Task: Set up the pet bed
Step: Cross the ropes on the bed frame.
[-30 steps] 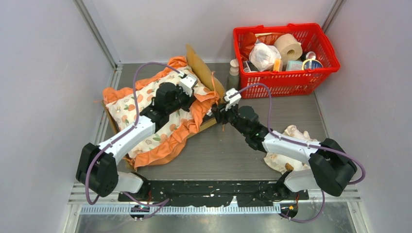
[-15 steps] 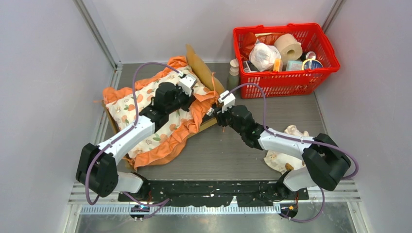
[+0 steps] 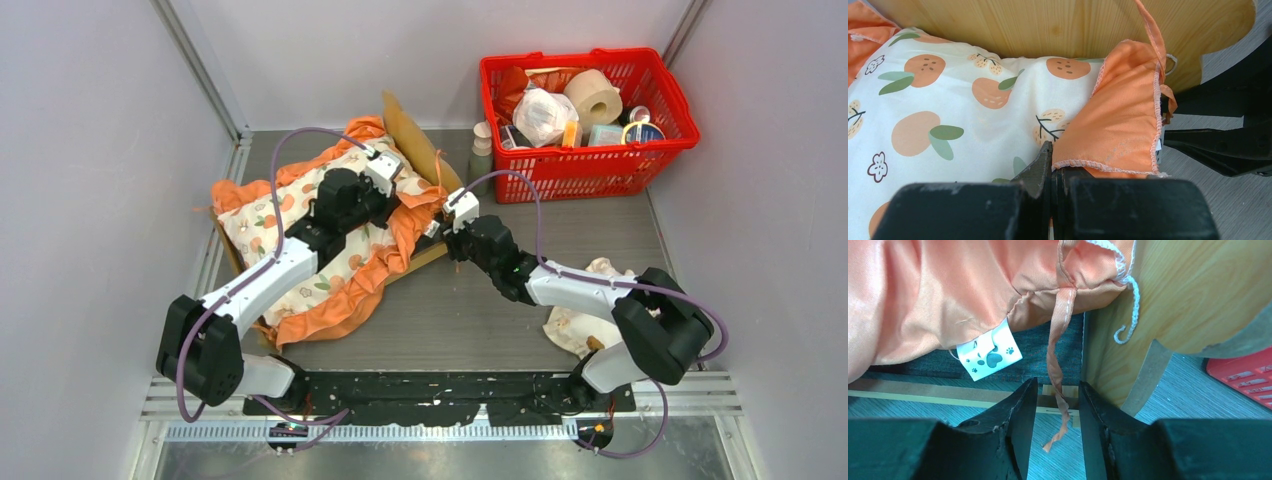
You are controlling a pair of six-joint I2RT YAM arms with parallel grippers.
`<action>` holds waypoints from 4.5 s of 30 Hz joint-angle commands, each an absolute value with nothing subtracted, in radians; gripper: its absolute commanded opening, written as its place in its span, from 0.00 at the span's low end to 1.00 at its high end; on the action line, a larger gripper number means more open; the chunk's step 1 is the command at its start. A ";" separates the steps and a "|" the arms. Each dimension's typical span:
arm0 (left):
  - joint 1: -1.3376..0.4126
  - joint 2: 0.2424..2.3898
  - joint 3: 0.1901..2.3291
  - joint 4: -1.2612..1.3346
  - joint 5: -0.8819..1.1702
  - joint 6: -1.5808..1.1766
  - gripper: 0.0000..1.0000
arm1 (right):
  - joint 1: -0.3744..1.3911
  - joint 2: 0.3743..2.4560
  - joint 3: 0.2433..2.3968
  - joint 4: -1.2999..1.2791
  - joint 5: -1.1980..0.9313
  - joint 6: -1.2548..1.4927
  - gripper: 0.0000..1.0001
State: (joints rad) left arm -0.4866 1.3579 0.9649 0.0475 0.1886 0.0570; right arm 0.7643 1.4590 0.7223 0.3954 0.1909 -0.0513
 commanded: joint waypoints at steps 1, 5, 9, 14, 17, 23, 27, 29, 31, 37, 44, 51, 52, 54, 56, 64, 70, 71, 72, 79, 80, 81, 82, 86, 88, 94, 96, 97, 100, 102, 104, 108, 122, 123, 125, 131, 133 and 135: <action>-0.471 1.326 1.004 0.076 0.193 0.045 0.00 | 0.770 1.468 0.740 0.438 0.205 -0.061 0.41; -0.471 1.331 1.004 0.077 0.196 0.043 0.00 | 0.769 1.487 0.749 0.458 0.192 -0.063 0.40; -0.471 1.330 1.004 0.077 0.196 0.045 0.00 | 0.768 1.506 0.773 0.446 0.177 -0.057 0.31; -0.469 1.334 1.001 0.077 0.194 0.046 0.00 | 0.768 1.444 0.808 0.418 0.142 -0.057 0.05; -0.469 1.339 1.002 0.084 0.192 0.043 0.00 | 0.768 1.406 0.867 0.413 0.129 -0.072 0.05; -0.467 1.348 1.002 0.088 0.189 0.037 0.00 | 0.768 1.456 0.992 0.375 0.140 -0.136 0.05; -0.462 1.351 1.001 0.089 0.189 0.034 0.00 | 0.767 1.483 1.010 0.440 0.159 -0.147 0.05; -0.458 1.350 1.001 0.089 0.191 0.034 0.00 | 0.767 1.499 1.001 0.487 0.165 -0.157 0.05; -0.456 1.351 1.001 0.089 0.192 0.033 0.00 | 0.766 1.514 0.989 0.522 0.167 -0.163 0.05; -0.451 1.354 1.003 0.093 0.200 0.028 0.00 | 0.766 1.523 0.959 0.508 0.162 -0.165 0.05; -0.451 1.358 1.006 0.097 0.212 0.019 0.00 | 0.767 1.494 0.822 0.649 0.204 -0.185 0.05; -0.440 1.361 1.005 0.106 0.196 0.006 0.00 | 0.767 1.465 0.737 0.814 0.186 -0.232 0.05; -0.436 1.362 1.006 0.105 0.198 0.006 0.00 | 0.767 1.468 0.729 0.854 0.181 -0.256 0.05; -0.433 1.361 1.007 0.104 0.199 0.006 0.00 | 0.766 1.476 0.719 0.881 0.174 -0.286 0.05; -0.431 1.360 1.009 0.106 0.199 0.005 0.00 | 0.767 1.479 0.715 0.897 0.161 -0.313 0.05; -0.426 1.365 1.013 0.104 0.208 0.006 0.00 | 0.767 1.492 0.731 0.958 0.163 -0.369 0.05; -0.423 1.367 1.018 0.101 0.213 0.006 0.00 | 0.767 1.488 0.731 0.954 0.144 -0.418 0.05; -0.423 1.367 1.017 0.100 0.214 0.006 0.00 | 0.767 1.487 0.716 0.964 0.139 -0.426 0.05; -0.423 1.367 1.017 0.101 0.214 0.006 0.00 | 0.767 1.487 0.707 0.971 0.130 -0.446 0.05; -0.422 1.368 1.018 0.102 0.219 -0.022 0.00 | 0.767 1.483 0.670 0.975 0.109 -0.451 0.05; -0.422 1.368 1.017 0.101 0.219 -0.022 0.00 | 0.766 1.472 0.673 0.946 0.101 -0.442 0.05; -0.422 1.369 1.018 0.101 0.221 -0.023 0.00 | 0.767 1.465 0.676 0.926 0.096 -0.427 0.05; -0.422 1.370 1.018 0.101 0.222 -0.023 0.00 | 0.767 1.455 0.690 0.875 0.089 -0.419 0.05; -0.422 1.373 1.020 0.103 0.242 -0.032 0.00 | 0.766 1.441 0.720 0.770 0.066 -0.380 0.05; -0.423 1.376 1.018 0.102 0.247 -0.038 0.00 | 0.766 1.453 0.730 0.739 0.053 -0.357 0.05; -0.422 1.366 1.005 0.100 0.246 -0.036 0.00 | 0.767 1.432 0.721 0.739 0.027 -0.274 0.05; -0.422 1.364 1.007 0.094 0.240 -0.031 0.00 | 0.766 1.406 0.741 0.707 0.018 -0.254 0.05; -0.422 1.363 1.007 0.094 0.238 -0.029 0.00 | 0.767 1.390 0.756 0.678 0.016 -0.249 0.05; -0.422 1.364 1.008 0.094 0.236 -0.029 0.00 | 0.765 1.371 0.789 0.628 -0.020 -0.223 0.05; -0.423 1.363 1.008 0.094 0.236 -0.030 0.00 | 0.759 1.366 0.804 0.609 -0.029 -0.197 0.05; -0.422 1.364 1.007 0.094 0.239 -0.031 0.00 | 0.753 1.364 0.814 0.603 -0.039 -0.179 0.05; -0.422 1.360 1.006 0.092 0.237 -0.030 0.00 | 0.740 1.382 0.845 0.572 -0.063 -0.145 0.05; -0.422 1.365 1.010 0.087 0.233 -0.025 0.00 | 0.738 1.447 0.820 0.573 -0.075 -0.147 0.05; -0.422 1.364 1.010 0.089 0.232 -0.026 0.00 | 0.738 1.448 0.820 0.569 -0.078 -0.143 0.05; -0.422 1.367 1.010 0.088 0.233 -0.026 0.00 | 0.739 1.448 0.821 0.545 -0.086 -0.130 0.05; -0.423 1.367 1.006 0.083 0.251 -0.036 0.00 | 0.740 1.442 0.757 0.567 -0.046 -0.085 0.05; -0.423 1.367 1.007 0.077 0.253 -0.041 0.00 | 0.741 1.443 0.756 0.553 -0.048 -0.079 0.05; -0.423 1.365 1.010 0.068 0.254 -0.044 0.00 | 0.741 1.450 0.753 0.535 -0.044 -0.061 0.05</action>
State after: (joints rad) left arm -0.4301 1.3750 0.9798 0.0536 0.2489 -0.0280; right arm 0.7376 1.4490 0.7525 0.5190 -0.0616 -0.1036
